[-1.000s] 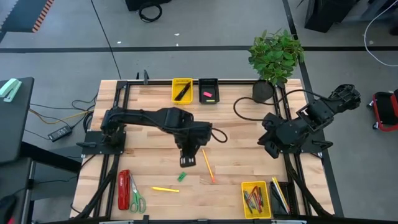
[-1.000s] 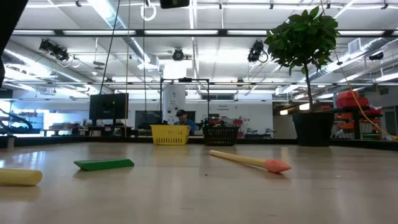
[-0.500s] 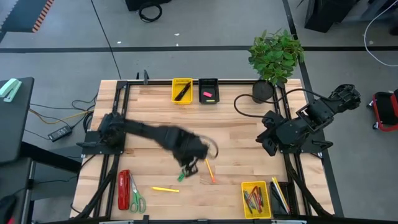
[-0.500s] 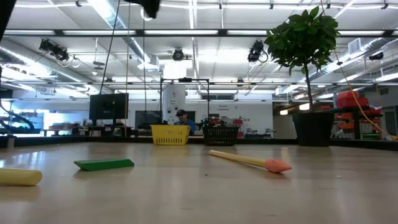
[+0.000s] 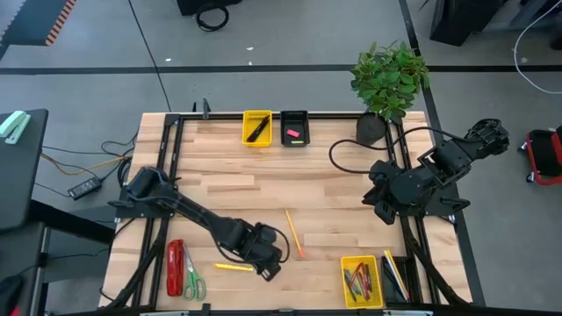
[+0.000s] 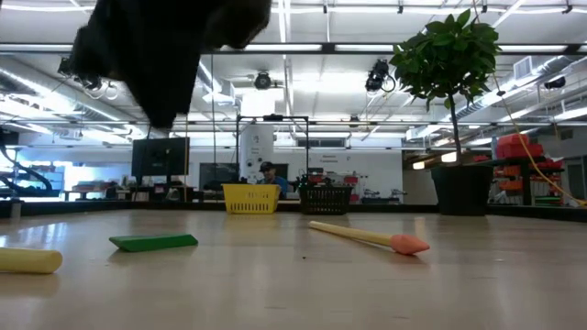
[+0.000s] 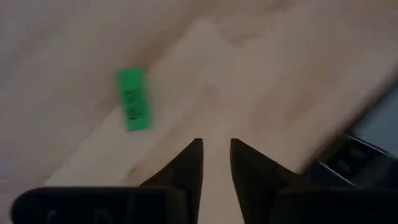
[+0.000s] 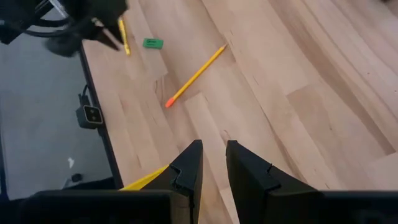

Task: Sort crayons/erasers/pens/pencils in bins
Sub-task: Put the green eraser into the top black bin

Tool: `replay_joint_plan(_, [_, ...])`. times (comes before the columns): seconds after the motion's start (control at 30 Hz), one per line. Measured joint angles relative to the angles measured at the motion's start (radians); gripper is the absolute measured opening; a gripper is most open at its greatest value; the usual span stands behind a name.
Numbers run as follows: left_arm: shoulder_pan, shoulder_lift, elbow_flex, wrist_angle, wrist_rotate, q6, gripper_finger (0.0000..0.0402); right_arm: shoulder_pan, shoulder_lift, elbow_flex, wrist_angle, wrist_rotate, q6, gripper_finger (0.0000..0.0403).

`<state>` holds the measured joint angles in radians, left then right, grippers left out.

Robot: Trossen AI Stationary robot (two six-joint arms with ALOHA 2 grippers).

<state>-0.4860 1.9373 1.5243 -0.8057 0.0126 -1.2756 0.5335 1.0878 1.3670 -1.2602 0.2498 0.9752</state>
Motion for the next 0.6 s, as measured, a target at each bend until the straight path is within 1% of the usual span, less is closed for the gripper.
replay_joint_plan(0.1, [0.016,0.0,-0.045,-0.004,-0.001,-0.048,0.0109,0.0,0.0,0.0,0.001,-0.001,0.0,0.0078])
replay_joint_plan(0.23, [0.053,-0.002,-0.061,-0.027,0.002,-0.085,0.0141,0.019,0.0,0.0,0.0,-0.002,0.0,0.0078])
replay_joint_plan(0.3, [0.074,0.002,-0.062,-0.066,0.002,-0.103,0.0155,0.032,0.0,0.0,0.0,0.019,-0.007,0.0078])
replay_joint_plan(0.4, [0.095,0.012,-0.063,-0.129,0.0,-0.116,0.0169,0.048,0.0,0.0,-0.001,0.04,-0.022,0.0078])
replay_joint_plan(0.5, [0.104,0.026,-0.064,-0.142,0.006,-0.105,0.0179,0.061,0.0,0.0,-0.001,0.041,-0.037,0.0078])
replay_joint_plan(0.6, [0.101,0.051,-0.063,-0.119,0.024,-0.104,0.0189,0.072,0.0,0.0,-0.003,0.041,-0.05,0.0078])
